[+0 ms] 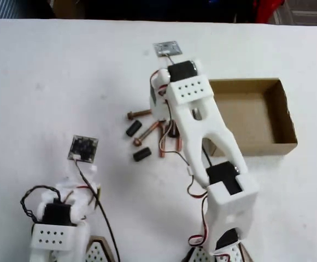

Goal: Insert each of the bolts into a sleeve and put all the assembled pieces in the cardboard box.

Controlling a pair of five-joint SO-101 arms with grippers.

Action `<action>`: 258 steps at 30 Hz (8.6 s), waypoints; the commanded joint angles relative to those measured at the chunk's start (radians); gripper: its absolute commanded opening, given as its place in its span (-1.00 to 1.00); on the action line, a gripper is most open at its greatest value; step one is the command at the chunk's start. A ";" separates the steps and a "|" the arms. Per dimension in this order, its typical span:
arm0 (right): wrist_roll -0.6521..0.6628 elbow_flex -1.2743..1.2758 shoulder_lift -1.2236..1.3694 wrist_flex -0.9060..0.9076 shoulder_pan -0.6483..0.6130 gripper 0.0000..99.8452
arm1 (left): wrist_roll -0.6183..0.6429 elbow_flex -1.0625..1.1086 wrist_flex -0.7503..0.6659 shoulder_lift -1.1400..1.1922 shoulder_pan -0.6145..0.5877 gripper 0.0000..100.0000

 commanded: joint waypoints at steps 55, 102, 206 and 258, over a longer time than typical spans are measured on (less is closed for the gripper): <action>-0.147 0.074 0.348 -0.320 0.035 -0.84 | 0.002 -0.006 -0.037 -0.012 -0.002 -0.86; 0.003 0.043 0.222 -0.174 0.008 -0.97 | -0.002 -0.006 -0.037 -0.012 -0.004 -0.86; 0.261 1.583 -1.745 -0.794 0.159 -0.97 | -0.061 -0.003 -0.051 -0.012 0.002 -0.86; 0.262 1.955 -2.137 -0.906 0.275 -0.97 | 0.331 -1.283 0.149 1.274 0.383 -0.46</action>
